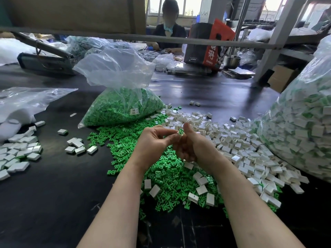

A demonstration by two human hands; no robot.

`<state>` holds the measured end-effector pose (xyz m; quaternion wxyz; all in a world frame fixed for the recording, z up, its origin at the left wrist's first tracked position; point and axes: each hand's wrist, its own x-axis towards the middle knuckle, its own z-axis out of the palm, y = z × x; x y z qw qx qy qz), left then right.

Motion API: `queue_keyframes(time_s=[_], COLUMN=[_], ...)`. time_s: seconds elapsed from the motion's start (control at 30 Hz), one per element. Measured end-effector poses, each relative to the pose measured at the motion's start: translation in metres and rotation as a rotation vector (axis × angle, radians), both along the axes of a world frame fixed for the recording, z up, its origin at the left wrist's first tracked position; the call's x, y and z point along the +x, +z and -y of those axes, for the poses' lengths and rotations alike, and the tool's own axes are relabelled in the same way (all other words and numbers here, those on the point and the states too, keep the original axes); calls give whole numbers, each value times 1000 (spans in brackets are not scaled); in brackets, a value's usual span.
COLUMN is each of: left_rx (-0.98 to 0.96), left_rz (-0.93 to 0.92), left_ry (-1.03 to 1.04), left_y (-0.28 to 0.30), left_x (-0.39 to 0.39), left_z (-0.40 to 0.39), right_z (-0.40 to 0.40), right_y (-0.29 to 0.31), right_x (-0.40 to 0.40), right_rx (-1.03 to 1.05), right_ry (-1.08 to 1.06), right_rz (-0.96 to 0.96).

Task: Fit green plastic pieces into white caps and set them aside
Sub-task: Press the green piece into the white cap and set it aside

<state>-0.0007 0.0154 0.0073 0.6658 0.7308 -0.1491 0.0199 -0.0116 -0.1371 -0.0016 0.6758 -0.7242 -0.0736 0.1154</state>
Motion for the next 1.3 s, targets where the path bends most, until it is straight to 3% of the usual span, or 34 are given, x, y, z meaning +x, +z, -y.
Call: queue_keyframes(time_s=[0.2,0.6,1.3], left_rx=[-40,5,-110], left_rz=[-17,32,-105], left_ry=[22,43,-40], left_y=[-1,-1,0], left_x=[0,2,0], left_z=[3,7,16], right_z=[-1,0,-5], right_y=[-2,-7,-7], right_x=[-1,-1,1], right_rx=[251,347,233], right_ry=[29,13,36], right_rz=[-83,-76,-10])
